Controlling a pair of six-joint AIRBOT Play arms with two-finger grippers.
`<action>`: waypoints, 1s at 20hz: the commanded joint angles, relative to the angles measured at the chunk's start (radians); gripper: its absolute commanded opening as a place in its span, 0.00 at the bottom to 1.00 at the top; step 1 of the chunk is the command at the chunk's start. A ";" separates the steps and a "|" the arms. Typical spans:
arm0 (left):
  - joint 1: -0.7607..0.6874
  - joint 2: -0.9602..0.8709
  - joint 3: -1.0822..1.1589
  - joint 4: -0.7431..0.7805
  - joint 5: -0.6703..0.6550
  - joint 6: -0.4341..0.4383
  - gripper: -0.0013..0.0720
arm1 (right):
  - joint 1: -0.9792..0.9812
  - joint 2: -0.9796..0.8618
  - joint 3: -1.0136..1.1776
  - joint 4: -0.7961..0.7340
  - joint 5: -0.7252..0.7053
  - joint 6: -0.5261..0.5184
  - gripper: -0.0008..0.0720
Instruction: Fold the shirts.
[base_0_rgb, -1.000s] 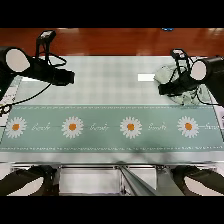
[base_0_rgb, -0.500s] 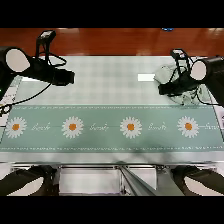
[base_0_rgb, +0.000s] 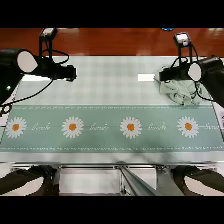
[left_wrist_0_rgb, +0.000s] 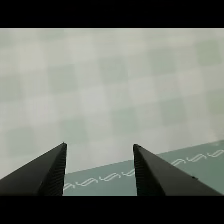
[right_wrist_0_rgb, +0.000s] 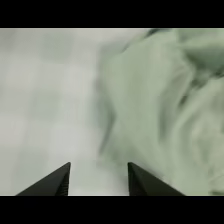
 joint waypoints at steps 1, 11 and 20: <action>0.027 -0.025 -0.022 0.056 0.002 -0.064 0.71 | -0.114 -0.084 0.022 -0.151 -0.157 0.109 0.58; 0.037 0.224 -0.365 0.056 0.129 -0.196 0.71 | -0.342 -0.565 0.332 0.093 0.007 -0.096 0.58; 0.101 0.381 -0.364 0.181 -0.014 -0.198 0.71 | -0.342 -0.402 0.392 0.169 0.139 -0.224 0.04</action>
